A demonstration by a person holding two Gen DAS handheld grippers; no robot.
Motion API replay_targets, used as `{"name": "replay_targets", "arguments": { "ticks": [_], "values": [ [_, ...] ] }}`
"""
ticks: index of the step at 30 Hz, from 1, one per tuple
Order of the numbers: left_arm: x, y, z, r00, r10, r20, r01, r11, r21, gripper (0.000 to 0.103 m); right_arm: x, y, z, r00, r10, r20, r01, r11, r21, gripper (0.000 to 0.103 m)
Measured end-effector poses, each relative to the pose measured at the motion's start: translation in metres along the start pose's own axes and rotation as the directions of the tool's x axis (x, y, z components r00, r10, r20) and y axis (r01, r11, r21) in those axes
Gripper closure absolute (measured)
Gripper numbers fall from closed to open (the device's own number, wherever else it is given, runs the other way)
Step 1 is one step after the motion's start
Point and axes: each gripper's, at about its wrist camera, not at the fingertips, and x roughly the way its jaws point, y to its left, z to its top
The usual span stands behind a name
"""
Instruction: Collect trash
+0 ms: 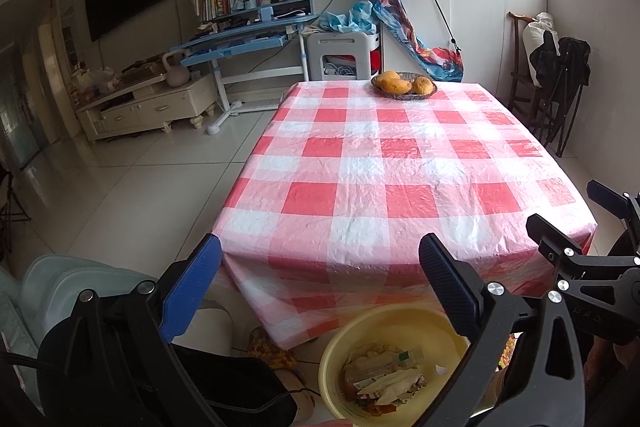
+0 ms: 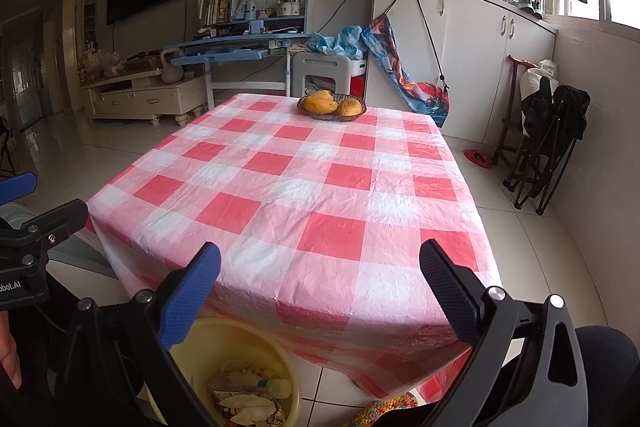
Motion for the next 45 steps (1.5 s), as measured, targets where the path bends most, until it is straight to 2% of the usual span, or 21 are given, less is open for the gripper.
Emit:
{"name": "replay_targets", "arguments": {
  "ticks": [45],
  "values": [
    [-0.0055, -0.0085, 0.0039, 1.000, -0.027, 0.010, 0.027, 1.000, 0.012, 0.007, -0.0002, -0.0013, 0.0001, 1.000, 0.007, 0.009, -0.007, 1.000, 0.017, 0.008]
  ]
}}
